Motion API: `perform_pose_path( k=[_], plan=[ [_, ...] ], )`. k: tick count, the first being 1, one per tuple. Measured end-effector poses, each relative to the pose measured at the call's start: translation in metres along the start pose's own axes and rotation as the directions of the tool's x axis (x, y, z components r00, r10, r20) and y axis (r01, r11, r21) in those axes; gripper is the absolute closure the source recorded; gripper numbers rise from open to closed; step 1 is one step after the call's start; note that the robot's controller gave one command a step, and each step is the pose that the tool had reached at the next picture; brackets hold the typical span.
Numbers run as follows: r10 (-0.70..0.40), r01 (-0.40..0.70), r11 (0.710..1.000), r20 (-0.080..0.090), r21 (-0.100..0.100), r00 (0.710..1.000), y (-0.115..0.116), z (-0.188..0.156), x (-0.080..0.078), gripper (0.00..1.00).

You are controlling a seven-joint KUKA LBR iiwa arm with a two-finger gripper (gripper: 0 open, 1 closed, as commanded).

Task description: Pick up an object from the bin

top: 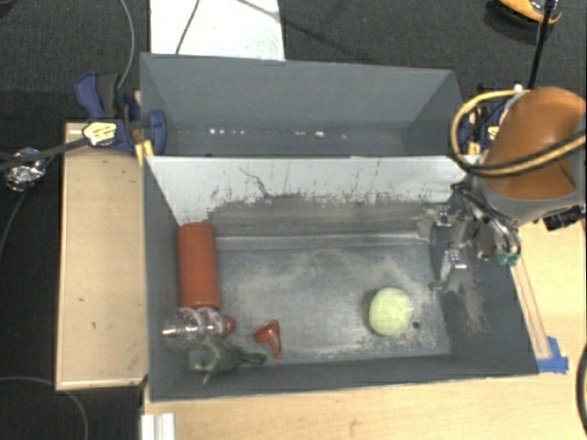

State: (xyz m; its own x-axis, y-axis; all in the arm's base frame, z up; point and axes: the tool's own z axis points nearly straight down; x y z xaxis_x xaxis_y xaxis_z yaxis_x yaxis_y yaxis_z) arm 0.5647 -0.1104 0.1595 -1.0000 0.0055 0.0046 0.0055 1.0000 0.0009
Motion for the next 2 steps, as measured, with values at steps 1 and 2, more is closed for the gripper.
perform_pose_path(
  k=[1,2],
  plan=[
    [-0.003,0.003,1.000,0.008,0.001,1.000,0.000,-0.005,-0.002,0.00],
    [-0.102,0.101,0.995,0.009,0.002,0.995,0.023,0.038,0.036,0.00]
  ],
)
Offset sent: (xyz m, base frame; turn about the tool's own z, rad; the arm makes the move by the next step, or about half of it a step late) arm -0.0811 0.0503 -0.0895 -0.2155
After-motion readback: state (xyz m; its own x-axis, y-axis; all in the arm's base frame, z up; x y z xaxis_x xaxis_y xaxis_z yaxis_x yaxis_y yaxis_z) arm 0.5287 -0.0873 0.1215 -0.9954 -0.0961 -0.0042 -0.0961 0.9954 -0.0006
